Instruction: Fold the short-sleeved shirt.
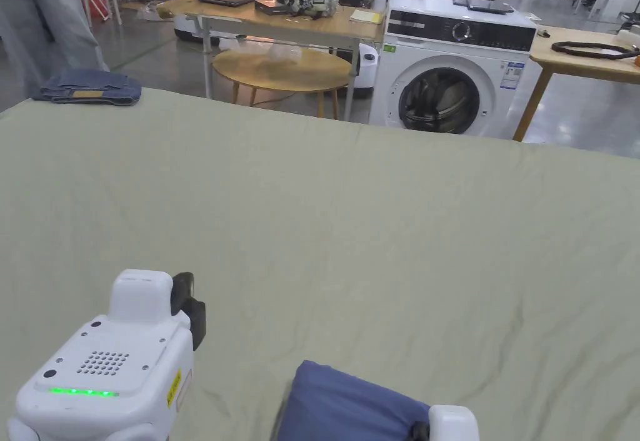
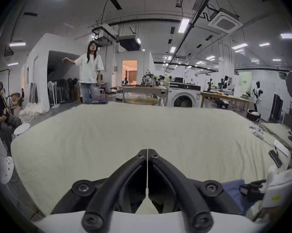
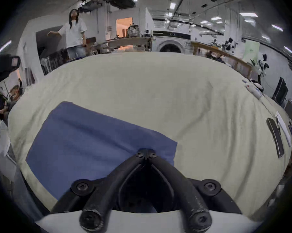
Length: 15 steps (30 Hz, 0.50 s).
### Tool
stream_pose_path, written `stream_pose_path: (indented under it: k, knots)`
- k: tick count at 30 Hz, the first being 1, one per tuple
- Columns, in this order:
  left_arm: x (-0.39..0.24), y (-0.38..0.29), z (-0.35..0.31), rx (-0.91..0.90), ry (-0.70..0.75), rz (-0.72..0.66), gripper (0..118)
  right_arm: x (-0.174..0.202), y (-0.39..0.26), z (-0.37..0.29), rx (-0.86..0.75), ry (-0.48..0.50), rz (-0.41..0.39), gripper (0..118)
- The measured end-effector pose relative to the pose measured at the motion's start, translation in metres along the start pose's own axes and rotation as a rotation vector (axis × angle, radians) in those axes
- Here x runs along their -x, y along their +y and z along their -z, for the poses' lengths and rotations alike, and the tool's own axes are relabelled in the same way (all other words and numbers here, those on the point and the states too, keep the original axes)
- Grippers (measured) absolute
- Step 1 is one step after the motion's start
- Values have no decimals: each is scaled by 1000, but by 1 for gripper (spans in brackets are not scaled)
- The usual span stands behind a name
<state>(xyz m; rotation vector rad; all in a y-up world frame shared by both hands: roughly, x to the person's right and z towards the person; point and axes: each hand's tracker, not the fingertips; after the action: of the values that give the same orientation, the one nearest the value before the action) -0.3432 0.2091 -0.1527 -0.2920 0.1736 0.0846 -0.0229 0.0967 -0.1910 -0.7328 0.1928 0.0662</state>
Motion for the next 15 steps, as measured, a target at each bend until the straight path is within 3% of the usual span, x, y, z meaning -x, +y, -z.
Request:
stream_pose_path:
  k: [5, 10, 14, 15]
  knots:
    - [8, -8, 5, 149, -122, -75, 0, -2, 5, -3, 15, 11, 5, 0]
    - [17, -13, 40, 466, -413, -232, 2, -3, 4, -4, 12, 15, -5, 0]
    - [22, -27, 74, 695, -651, -357, 27, -4, 5, -4, 16, 20, -2, 0]
    - [23, -32, 82, 735, -705, -391, 51, -5, 5, -4, 15, 21, -2, 0]
